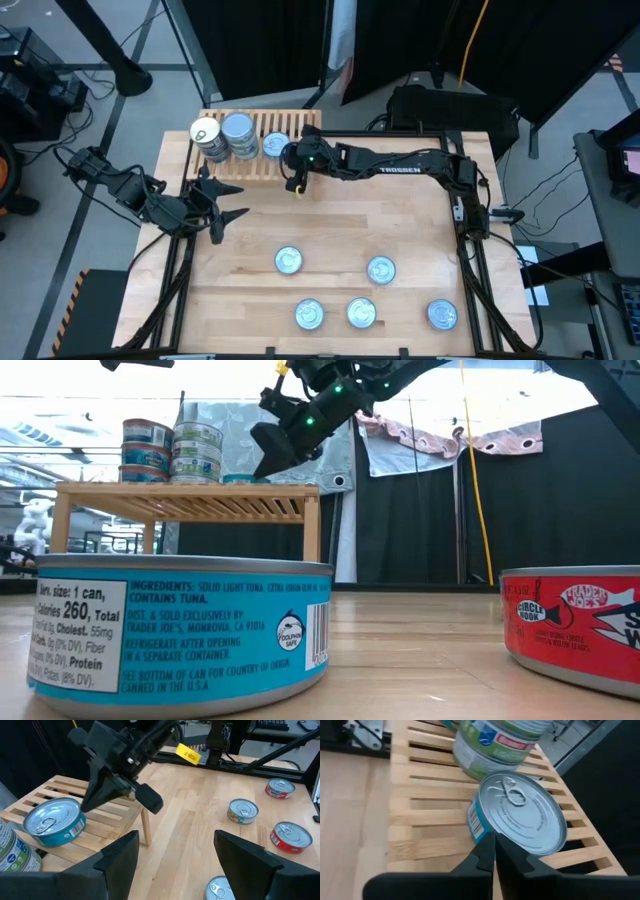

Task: Stack canned seafood by type on shelf
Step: Put the top left light blue can on the shelf, then stack the right light blue can on top of the other light blue can

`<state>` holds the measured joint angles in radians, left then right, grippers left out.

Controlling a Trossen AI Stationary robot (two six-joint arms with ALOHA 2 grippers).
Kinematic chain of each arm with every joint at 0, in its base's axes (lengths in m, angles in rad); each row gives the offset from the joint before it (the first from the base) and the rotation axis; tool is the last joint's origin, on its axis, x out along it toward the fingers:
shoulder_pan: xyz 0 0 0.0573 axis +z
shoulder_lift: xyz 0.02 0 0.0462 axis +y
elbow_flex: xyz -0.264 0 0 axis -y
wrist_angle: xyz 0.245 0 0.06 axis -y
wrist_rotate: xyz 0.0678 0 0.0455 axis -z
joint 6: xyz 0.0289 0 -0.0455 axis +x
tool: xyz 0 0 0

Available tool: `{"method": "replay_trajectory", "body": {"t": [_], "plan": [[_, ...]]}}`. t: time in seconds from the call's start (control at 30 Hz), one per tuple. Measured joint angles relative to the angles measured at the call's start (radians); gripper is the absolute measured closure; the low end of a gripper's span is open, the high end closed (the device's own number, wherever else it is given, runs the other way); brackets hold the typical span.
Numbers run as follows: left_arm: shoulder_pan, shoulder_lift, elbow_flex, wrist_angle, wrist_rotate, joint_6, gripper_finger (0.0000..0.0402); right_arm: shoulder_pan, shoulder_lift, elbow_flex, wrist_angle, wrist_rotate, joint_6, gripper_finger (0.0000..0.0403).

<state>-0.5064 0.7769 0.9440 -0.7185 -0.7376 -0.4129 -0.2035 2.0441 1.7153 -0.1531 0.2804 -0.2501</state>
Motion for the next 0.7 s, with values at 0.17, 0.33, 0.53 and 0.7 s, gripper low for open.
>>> {"method": "replay_trajectory", "body": {"t": [0.17, 0.33, 0.53, 0.7], "plan": [[0.000, 0.000, 0.000, 0.000, 0.000, 0.002, 0.0136, 0.000, -0.012, 0.000, -0.003, -0.046, 0.005, 0.0400], [0.000, 0.002, 0.000, 0.002, 0.000, 0.021, 0.0136, 0.099, -0.150, -0.001, -0.239, -0.045, 0.048, 0.0402], [0.000, 0.037, 0.000, 0.170, 0.133, 0.076, 0.0136, 0.298, -0.366, 0.001, -0.650, -0.045, 0.434, 0.0402], [-0.001, 0.145, 0.000, 0.367, 0.249, 0.204, 0.0136, 0.533, -0.415, 0.001, -0.809, -0.008, 0.685, 0.0402]]}}
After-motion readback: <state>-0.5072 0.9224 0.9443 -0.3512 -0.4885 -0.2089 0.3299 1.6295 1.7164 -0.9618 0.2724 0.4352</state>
